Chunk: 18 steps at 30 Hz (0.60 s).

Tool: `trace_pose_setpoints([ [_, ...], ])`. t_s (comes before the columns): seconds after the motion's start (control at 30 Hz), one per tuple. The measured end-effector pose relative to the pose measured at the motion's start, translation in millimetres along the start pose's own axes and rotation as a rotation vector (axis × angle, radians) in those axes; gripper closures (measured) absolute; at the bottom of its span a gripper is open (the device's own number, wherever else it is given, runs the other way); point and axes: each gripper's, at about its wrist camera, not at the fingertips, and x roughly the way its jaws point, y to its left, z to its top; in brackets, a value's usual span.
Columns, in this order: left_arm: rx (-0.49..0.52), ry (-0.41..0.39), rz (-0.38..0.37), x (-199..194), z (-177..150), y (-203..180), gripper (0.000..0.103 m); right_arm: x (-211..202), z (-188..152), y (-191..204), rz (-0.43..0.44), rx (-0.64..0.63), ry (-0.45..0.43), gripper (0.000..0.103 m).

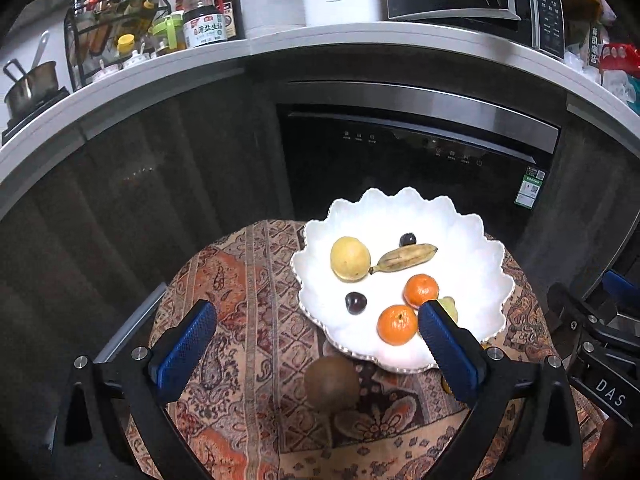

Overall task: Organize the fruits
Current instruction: 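Withdraw both tools and move them toward the kiwi and mango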

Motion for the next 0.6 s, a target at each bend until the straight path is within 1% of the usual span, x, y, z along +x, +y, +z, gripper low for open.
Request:
trace_pose_setpoints([
  [0.27, -0.015, 0.021, 0.005, 0.3, -26.8, 1.1, 0.001, 1.7, -25.4, 1.0, 0.008, -0.009, 0.031, 0.016],
  [0.33, -0.022, 0.027, 0.007, 2.9, -35.3, 1.5, 0.001, 6.9, -34.6, 2.0, 0.021, -0.016, 0.052, 0.015],
  [0.4, -0.028, 0.036, 0.010, 6.3, -42.8, 1.7, 0.001, 11.9, -42.5, 3.3, 0.033, -0.019, 0.067, 0.010],
  [0.6, -0.026, 0.080, 0.023, 24.9, -59.5, 3.3, 0.001, 28.8, -63.5, 8.6, 0.045, -0.048, 0.098, 0.009],
])
